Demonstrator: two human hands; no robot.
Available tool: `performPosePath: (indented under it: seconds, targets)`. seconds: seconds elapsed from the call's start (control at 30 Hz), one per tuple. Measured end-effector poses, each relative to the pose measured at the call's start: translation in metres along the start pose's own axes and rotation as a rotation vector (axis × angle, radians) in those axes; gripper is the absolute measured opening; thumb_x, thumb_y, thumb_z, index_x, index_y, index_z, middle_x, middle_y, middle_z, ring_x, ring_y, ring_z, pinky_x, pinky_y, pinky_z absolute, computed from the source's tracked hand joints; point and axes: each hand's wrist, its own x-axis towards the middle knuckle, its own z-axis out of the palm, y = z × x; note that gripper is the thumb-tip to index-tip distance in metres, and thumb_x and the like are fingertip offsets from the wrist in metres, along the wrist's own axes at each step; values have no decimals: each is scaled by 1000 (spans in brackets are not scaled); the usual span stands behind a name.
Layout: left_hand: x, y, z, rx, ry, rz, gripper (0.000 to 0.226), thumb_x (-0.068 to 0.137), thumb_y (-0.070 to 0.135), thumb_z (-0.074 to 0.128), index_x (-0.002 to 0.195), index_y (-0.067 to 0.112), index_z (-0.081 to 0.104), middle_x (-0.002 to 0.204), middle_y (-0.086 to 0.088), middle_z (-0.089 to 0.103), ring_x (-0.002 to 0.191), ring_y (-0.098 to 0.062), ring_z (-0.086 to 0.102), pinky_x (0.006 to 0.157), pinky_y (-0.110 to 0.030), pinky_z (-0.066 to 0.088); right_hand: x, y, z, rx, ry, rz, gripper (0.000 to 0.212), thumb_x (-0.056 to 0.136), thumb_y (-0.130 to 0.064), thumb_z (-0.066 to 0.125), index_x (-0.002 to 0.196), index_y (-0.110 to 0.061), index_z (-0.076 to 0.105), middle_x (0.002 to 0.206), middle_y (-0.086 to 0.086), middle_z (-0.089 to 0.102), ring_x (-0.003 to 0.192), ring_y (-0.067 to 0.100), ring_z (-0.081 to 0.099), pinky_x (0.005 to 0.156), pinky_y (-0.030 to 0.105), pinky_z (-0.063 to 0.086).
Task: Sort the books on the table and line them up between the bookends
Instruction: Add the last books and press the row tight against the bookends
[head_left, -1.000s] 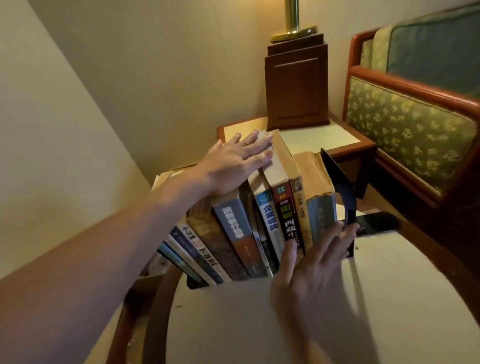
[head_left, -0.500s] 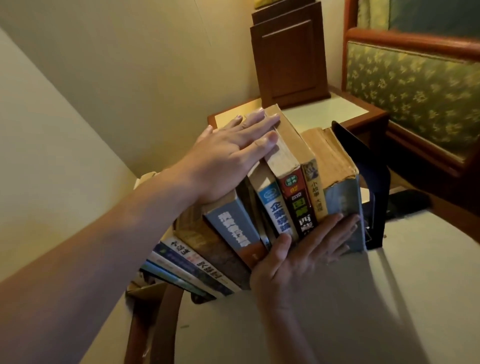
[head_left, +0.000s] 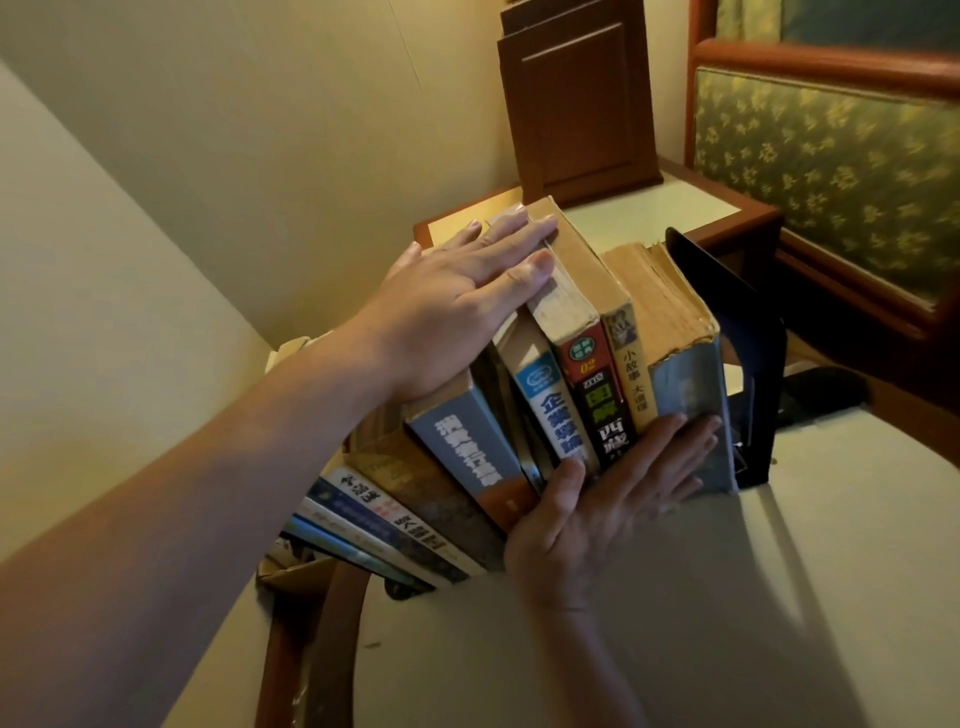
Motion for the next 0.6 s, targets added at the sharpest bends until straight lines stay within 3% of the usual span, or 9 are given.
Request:
performPosePath:
  seconds: [0.07, 0.23, 0.47, 0.6]
  targets:
    - [0, 1, 1, -2, -1, -4, 61, 91, 67, 18, 151, 56, 22, 163, 30, 7, 152, 1, 0, 122, -47, -10, 17, 20, -13, 53, -19, 29, 70, 96, -32, 35, 153, 5, 18, 162, 30, 6, 153, 42, 2, 116, 70, 0]
    - [-2, 2, 0, 5, -4, -8, 62, 90, 67, 17, 151, 56, 21, 163, 30, 6, 152, 1, -1, 123, -48, -9, 31, 20, -6, 6, -14, -108, 68, 94, -28, 34, 152, 5, 19, 160, 30, 9, 152, 39, 1, 116, 71, -1]
    - [1, 1, 0, -7, 2, -10, 62, 90, 67, 18, 151, 56, 22, 163, 30, 7, 152, 1, -1, 123, -48, -9, 29, 19, -1, 6, -4, -108, 69, 93, -28, 32, 151, 7, 19, 159, 35, 11, 151, 43, 3, 118, 67, -2]
    - [0, 0, -1, 5, -6, -7, 62, 90, 67, 18, 151, 56, 21, 163, 30, 7, 152, 0, 0, 123, -49, -8, 24, 17, -2, -9, -39, -77, 70, 95, -28, 32, 154, 2, 12, 162, 29, 7, 152, 41, -1, 119, 67, -3]
